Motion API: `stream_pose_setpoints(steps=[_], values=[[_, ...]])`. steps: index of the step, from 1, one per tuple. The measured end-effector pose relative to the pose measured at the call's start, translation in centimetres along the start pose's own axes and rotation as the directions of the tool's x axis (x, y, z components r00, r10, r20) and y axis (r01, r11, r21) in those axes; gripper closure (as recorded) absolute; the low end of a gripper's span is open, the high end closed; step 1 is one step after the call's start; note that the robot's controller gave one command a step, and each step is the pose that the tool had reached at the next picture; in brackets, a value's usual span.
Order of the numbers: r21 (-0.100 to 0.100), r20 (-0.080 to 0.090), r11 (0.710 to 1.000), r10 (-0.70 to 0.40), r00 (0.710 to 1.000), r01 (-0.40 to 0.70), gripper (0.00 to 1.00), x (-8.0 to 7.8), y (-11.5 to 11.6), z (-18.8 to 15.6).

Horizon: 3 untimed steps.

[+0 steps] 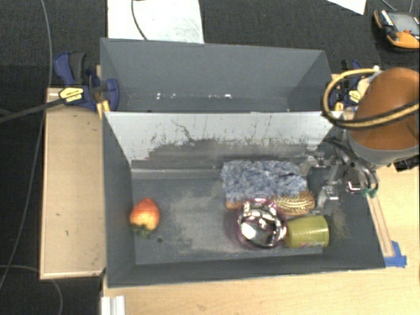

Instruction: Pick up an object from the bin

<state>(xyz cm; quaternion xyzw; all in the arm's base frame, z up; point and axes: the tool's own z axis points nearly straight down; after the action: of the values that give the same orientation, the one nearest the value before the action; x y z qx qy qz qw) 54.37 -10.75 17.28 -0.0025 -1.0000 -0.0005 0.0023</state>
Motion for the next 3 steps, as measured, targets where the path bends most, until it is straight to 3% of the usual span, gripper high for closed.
stream_pose_setpoints(steps=[1,2,3], values=[[0.002,0.008,1.000,-0.006,1.000,0.006,0.00,-0.2,0.0,-0.5],[0.003,0.012,0.976,-0.218,0.976,0.218,0.00,-4.4,6.4,10.2],[0.005,0.019,0.996,-0.092,0.996,0.092,0.00,-4.7,8.0,3.7]])
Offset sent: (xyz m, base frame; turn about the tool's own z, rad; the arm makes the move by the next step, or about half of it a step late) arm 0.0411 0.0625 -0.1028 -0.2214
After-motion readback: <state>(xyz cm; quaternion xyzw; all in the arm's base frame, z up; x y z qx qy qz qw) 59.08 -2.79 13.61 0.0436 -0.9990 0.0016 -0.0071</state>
